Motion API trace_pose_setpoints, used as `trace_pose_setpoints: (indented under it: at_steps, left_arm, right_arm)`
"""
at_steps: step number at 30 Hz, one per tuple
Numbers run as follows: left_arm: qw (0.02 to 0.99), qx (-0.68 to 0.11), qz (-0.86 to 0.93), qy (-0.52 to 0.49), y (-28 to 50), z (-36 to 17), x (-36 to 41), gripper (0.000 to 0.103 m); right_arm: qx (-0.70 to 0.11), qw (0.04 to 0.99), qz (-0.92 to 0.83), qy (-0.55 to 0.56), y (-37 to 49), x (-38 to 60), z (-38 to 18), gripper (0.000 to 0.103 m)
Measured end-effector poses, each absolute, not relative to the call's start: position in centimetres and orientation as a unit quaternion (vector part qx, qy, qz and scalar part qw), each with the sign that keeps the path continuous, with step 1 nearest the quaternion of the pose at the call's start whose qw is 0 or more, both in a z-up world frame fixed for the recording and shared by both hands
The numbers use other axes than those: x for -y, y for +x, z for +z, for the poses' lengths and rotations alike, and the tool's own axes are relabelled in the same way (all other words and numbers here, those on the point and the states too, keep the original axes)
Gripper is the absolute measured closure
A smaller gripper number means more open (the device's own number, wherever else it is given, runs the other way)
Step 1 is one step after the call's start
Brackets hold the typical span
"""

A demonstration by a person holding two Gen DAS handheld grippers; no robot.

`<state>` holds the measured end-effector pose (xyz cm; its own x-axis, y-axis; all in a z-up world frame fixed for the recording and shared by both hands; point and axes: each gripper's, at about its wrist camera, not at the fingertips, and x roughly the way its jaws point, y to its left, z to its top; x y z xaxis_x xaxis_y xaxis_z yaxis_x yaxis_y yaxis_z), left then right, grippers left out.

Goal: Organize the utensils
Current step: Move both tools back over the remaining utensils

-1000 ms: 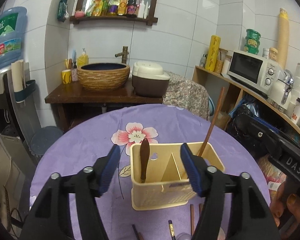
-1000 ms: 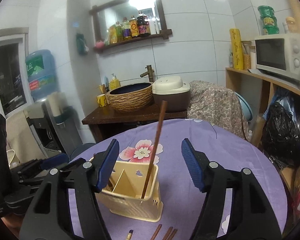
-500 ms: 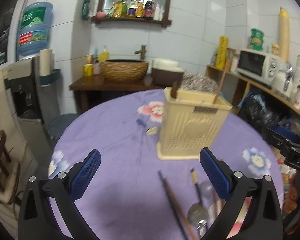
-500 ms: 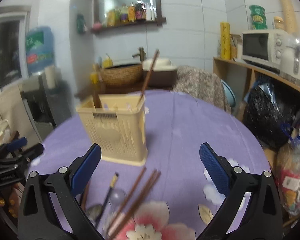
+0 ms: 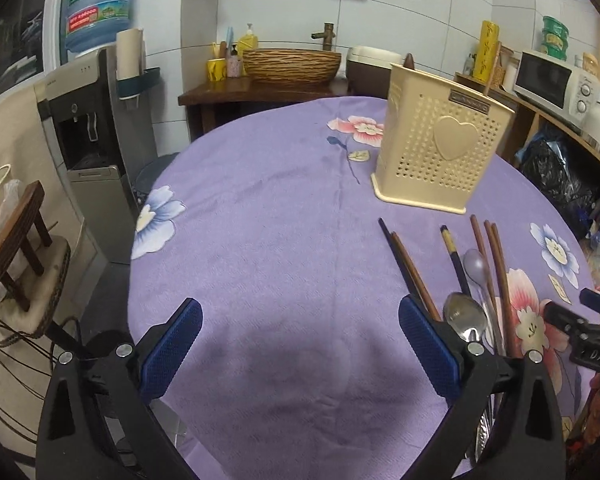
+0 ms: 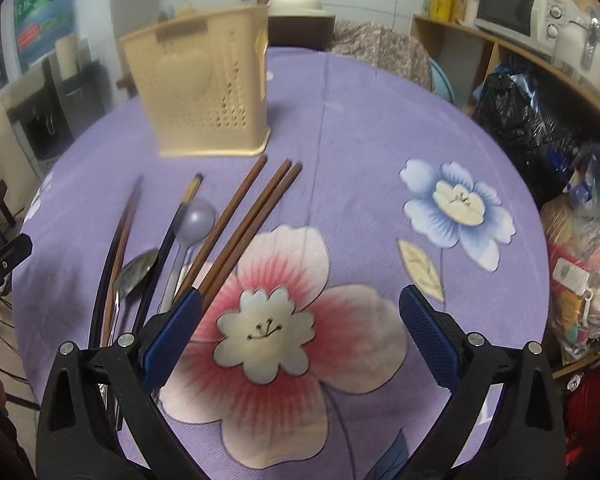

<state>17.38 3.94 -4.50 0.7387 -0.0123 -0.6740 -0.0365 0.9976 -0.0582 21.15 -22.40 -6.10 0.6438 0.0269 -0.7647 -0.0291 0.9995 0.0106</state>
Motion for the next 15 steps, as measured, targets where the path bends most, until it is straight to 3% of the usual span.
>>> trace_pose_setpoints:
  at_steps: [4,15]
  left_arm:
    - [0.931,-0.364,-0.005,-0.023,17.1,-4.8,-3.1,0.011]
    - [0.912,-0.404,-0.064,-0.022,17.5,-6.5,0.0,0.047]
  right_arm:
    - [-0.429,0.903,0.027,-0.016,20.9,20.8,-6.6,0.006]
    - [-0.425,0.905,0.023,0.003,21.1,21.7,-6.9,0.006]
